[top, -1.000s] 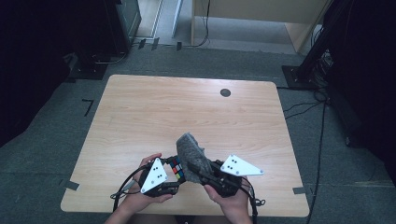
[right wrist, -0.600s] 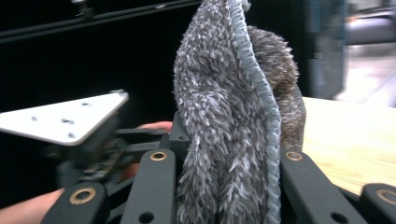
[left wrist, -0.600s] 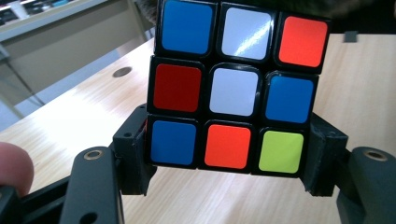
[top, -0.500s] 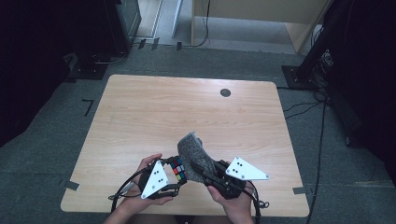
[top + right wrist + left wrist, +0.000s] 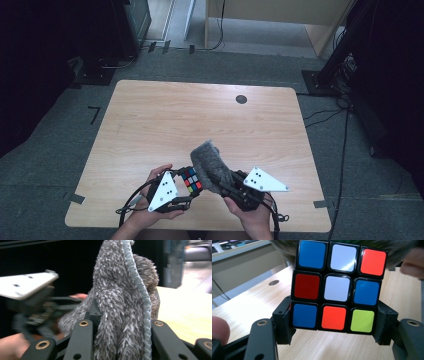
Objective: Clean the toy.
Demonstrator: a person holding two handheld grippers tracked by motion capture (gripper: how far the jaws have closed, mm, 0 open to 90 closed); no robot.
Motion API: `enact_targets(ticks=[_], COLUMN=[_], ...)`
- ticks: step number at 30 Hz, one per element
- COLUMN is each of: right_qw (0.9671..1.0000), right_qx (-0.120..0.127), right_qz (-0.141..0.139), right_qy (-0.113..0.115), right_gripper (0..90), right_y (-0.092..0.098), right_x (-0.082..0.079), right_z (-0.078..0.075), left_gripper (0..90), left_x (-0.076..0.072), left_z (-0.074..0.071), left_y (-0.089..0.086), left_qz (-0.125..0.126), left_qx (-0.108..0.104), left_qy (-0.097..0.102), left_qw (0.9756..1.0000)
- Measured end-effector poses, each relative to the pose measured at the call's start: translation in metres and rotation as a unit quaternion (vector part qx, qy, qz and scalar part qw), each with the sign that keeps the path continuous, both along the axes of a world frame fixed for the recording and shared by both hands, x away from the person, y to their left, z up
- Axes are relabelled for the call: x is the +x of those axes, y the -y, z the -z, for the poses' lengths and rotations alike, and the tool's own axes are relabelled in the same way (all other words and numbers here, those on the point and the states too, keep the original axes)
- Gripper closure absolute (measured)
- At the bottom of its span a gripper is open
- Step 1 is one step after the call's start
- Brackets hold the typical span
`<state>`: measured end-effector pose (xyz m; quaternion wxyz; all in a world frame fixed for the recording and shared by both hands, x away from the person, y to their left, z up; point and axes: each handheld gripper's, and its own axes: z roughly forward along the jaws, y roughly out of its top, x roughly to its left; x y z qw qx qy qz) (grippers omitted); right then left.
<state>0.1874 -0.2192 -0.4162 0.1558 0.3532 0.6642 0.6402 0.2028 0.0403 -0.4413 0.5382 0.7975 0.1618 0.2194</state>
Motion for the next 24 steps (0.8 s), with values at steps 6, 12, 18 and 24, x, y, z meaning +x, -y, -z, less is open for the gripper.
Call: enact_targets(ticks=[6, 12, 18, 24], right_qw=[0.9979, 0.9957, 0.9924, 0.9934], right_qx=[0.043, 0.07, -0.004, 0.088], right_qz=[0.032, -0.013, -0.074, -0.043], right_qy=[-0.038, -0.059, -0.098, -0.059], right_gripper=[69.9, 71.2, 70.9, 71.4], right_y=[0.024, 0.014, -0.009, 0.011], right_x=[0.01, 0.016, 0.021, 0.017], right_z=[0.007, 0.022, 0.044, 0.027], left_gripper=[33.7, 33.7, 33.7, 33.7], left_x=[0.003, 0.005, 0.006, 0.008], left_z=[-0.003, -0.004, -0.008, -0.004], left_y=[-0.009, -0.014, -0.019, -0.017], left_qz=[0.011, 0.019, 0.017, 0.017], left_qx=[-0.036, -0.065, -0.077, -0.077], left_qy=[-0.005, -0.025, -0.023, -0.037], left_qw=[0.9993, 0.9974, 0.9966, 0.9962])
